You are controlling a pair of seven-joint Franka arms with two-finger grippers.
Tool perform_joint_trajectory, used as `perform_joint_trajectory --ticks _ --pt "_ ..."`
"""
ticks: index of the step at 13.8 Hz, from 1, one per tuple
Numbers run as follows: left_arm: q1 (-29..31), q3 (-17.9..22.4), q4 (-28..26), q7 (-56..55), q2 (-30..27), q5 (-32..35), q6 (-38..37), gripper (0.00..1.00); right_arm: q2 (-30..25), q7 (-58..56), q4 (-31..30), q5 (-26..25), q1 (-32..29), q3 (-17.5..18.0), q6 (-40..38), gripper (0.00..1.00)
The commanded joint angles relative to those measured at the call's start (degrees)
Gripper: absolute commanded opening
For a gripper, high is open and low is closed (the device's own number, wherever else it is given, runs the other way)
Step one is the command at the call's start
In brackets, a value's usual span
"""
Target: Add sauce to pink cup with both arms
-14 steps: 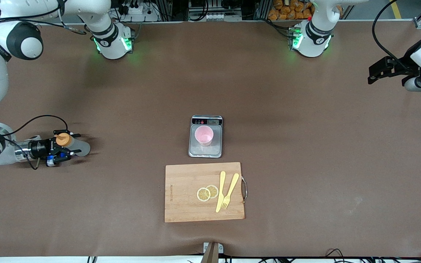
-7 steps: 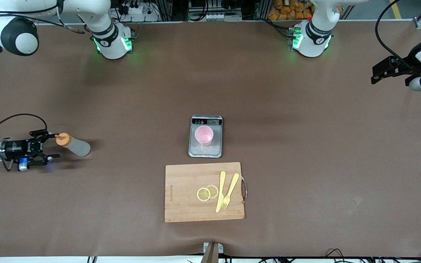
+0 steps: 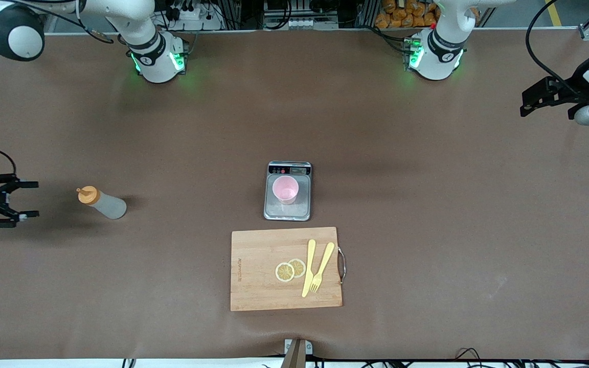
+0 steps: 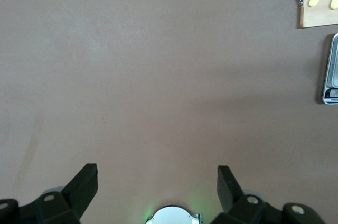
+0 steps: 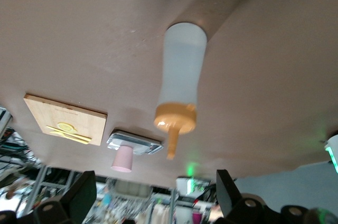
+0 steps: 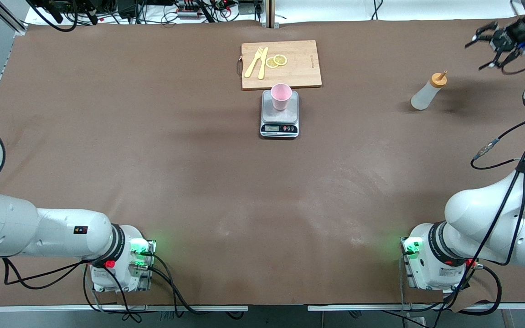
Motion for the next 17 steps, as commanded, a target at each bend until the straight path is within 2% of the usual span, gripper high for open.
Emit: perform_joint_trajectory --ticks 1,5,9,12,15,17 --pt "0.1 -0.08 -0.15 1.22 -1.53 -0.46 -0.38 1.0 -6.04 -0.23 -0.15 -5.59 5.84 -0.12 -0.02 1.0" --pt "0.18 0.09 -0.15 1.22 -1.53 -0.28 -0.38 1.0 -14.21 -0.15 -0.24 -10.16 14.8 -0.04 -0.55 1.0" --pt "0.27 0.09 -0.15 1.22 -1.62 -0.45 -0.38 1.0 -17.48 -0.14 -0.33 -12.0 20.7 -0.12 -2.22 1.0" --pt "0.36 0.01 -0.15 1.22 -1.62 -0.37 -0.38 1.0 -20.02 -3.38 -0.42 -18.23 24.12 0.14 -1.52 1.0" --pt "0.36 0.01 -0.24 1.22 -1.88 -0.37 -0.38 1.0 -25.03 -9.16 -1.2 -25.26 28.35 0.05 -1.52 1.0" --pt "0.36 0.01 -0.24 1.22 -1.88 -0.37 -0.38 1.0 -29.24 -14.98 -5.14 -29.31 29.5 -0.12 -0.12 1.0"
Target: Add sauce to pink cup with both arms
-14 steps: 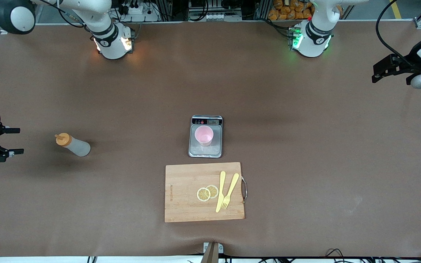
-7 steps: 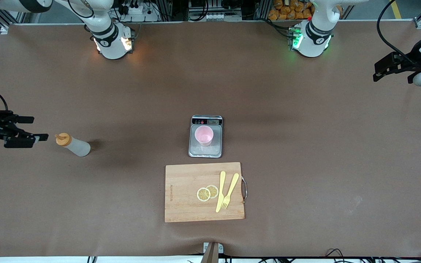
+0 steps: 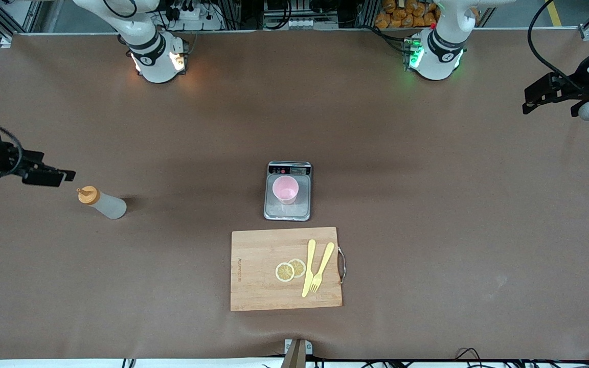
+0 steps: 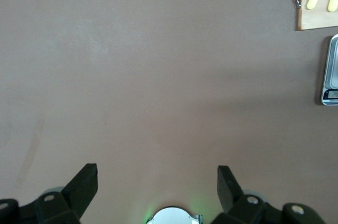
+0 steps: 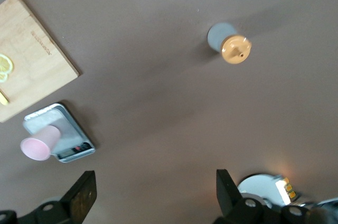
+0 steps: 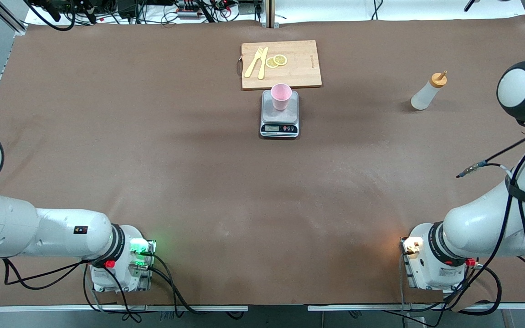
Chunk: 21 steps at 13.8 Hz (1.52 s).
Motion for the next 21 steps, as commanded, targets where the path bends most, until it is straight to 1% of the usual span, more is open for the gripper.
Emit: perform_joint_trajectory --ticks 1,3,4,5,7,8,9,10,13,16,19,20,21 --pt "0.34 -0.15 -0.27 1.2 -1.16 -0.37 -0.38 1.0 -9.46 -6.57 -10.24 -4.44 0.61 -0.46 3.77 1.0" --pt "0.34 -0.32 -0.27 1.2 -1.24 -0.37 -0.38 1.0 -17.72 -9.99 -21.91 -5.14 0.17 -0.55 10.79 1.0" --pt "0.34 -0.32 -0.36 1.2 -1.24 -0.37 -0.38 1.0 -21.41 -10.18 -26.76 -6.28 -0.26 -0.46 13.78 1.0" --pt "0.34 -0.41 -0.36 1.2 -1.16 -0.45 -0.38 1.0 -23.45 -10.27 -29.24 -7.08 -1.31 -0.03 15.47 1.0" --pt "0.34 -0.41 -0.36 1.2 -1.16 -0.37 -0.38 1.0 -24.26 -11.23 -29.18 -7.08 -4.91 1.81 15.66 1.0" --pt "0.34 -0.41 -0.36 1.2 -1.24 -0.37 -0.38 1.0 -25.13 -13.32 -29.18 -6.82 -7.45 3.74 15.92 1.0" --pt "0.34 -0.41 -0.36 1.11 -1.24 -0.37 -0.38 1.0 -25.32 -14.39 -29.18 -6.99 -8.43 4.8 16.97 1.0" --pt "0.34 -0.41 -0.36 1.11 -1.24 -0.45 -0.38 1.0 -25.32 -14.49 -29.18 -7.08 -8.44 4.9 17.41 1.0" --pt "0.34 -0.41 -0.27 1.11 -1.24 -0.45 -0.38 1.0 -24.62 -14.58 -29.01 -7.26 -8.09 4.81 17.59 1.0" --pt "0.34 -0.41 -0.27 1.11 -1.24 -0.45 -0.38 1.0 -24.44 -14.57 -29.18 -7.61 -5.72 4.11 21.54 1.0" --pt "0.34 -0.41 -0.36 1.11 -1.24 -0.45 -0.47 1.0 -24.44 -14.58 -29.27 -7.7 -5.19 4.11 21.81 1.0" --pt "0.34 -0.41 -0.36 1.11 -1.16 -0.45 -0.47 1.0 -24.44 -14.58 -29.35 -7.7 -4.49 3.24 21.81 1.0" --pt "0.34 -0.41 -0.27 1.11 -1.24 -0.45 -0.47 1.0 -24.44 -14.58 -29.36 -7.7 -1.7 1.23 21.73 1.0"
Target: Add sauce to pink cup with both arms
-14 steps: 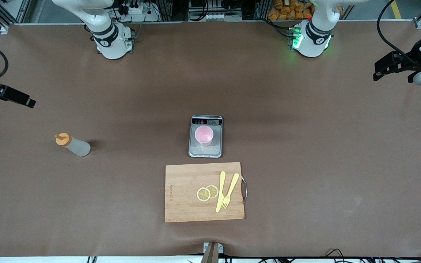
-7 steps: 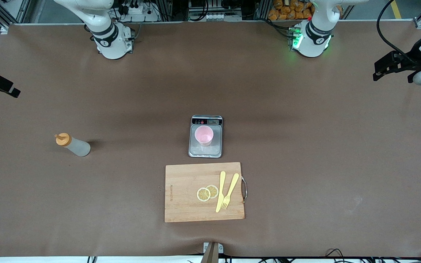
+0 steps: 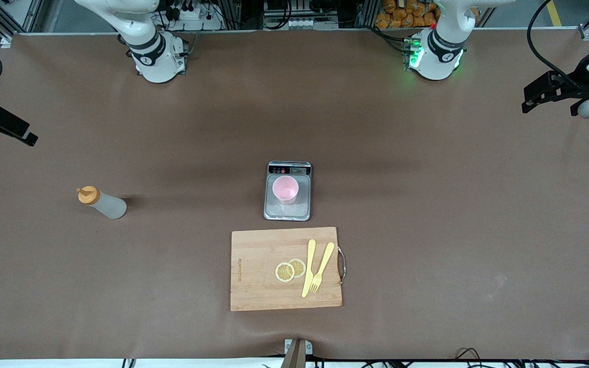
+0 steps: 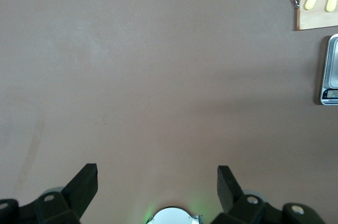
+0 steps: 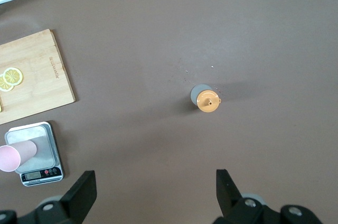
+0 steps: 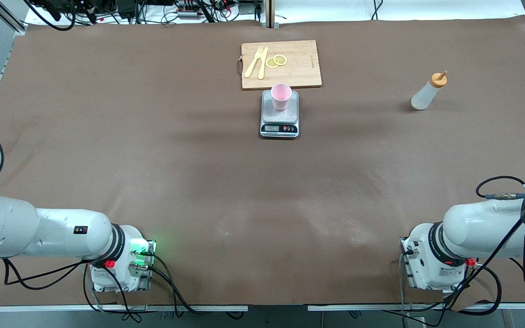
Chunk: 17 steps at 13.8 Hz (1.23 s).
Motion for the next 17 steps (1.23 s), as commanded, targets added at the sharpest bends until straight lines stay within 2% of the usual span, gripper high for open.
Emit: perform_joint_trajectory --ticks 1,9,17 --pt "0.35 -0.18 -0.27 1.11 -1.04 -0.45 -0.46 1.0 -0.82 -0.58 -1.05 -1.78 5.25 -3.77 0.68 1.0" --pt "0.35 -0.01 -0.36 1.11 -0.95 -0.45 -0.46 1.0 -0.2 -0.58 -0.96 -4.07 6.5 -3.52 0.86 1.0" --pt "0.43 -0.09 -0.36 0.67 -0.95 -0.45 -0.2 1.0 -0.2 -0.67 -1.05 -4.07 6.32 -3.52 0.95 1.0"
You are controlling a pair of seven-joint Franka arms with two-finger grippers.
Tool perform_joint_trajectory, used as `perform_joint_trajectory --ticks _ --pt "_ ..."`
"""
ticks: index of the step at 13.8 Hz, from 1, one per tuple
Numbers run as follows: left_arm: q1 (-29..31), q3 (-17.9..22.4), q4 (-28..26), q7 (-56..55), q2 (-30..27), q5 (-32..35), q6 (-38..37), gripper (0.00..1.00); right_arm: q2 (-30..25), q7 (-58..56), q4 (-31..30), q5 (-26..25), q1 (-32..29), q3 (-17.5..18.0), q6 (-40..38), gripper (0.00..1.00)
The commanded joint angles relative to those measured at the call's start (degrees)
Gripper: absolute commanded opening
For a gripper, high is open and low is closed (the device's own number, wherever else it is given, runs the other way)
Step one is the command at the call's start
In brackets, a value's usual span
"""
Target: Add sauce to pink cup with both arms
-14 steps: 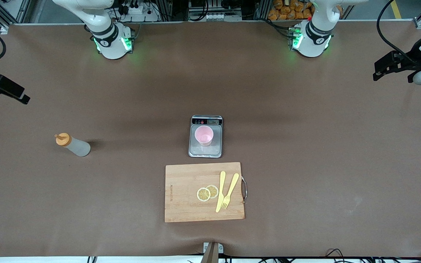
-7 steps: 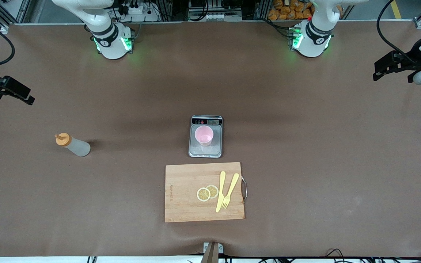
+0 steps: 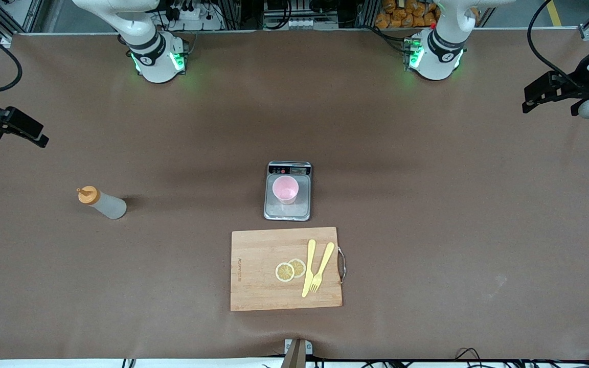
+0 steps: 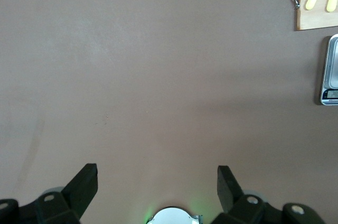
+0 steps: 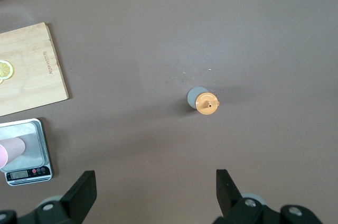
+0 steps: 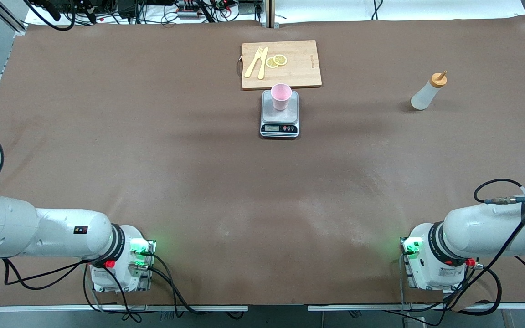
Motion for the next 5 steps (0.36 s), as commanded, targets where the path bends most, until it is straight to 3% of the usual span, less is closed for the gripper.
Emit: perform_joint_trajectory --ticks 1,5 --pt "0.34 -0.25 -0.35 0.41 -0.95 -0.45 -0.11 1.0 -0.49 -0.61 -0.8 -1.28 0.73 -0.55 0.68 1.0" --pt "0.34 -0.25 -0.62 0.05 -0.86 -0.45 0.77 1.0 -0.49 -0.61 -0.79 -1.28 0.91 -0.46 0.77 1.0"
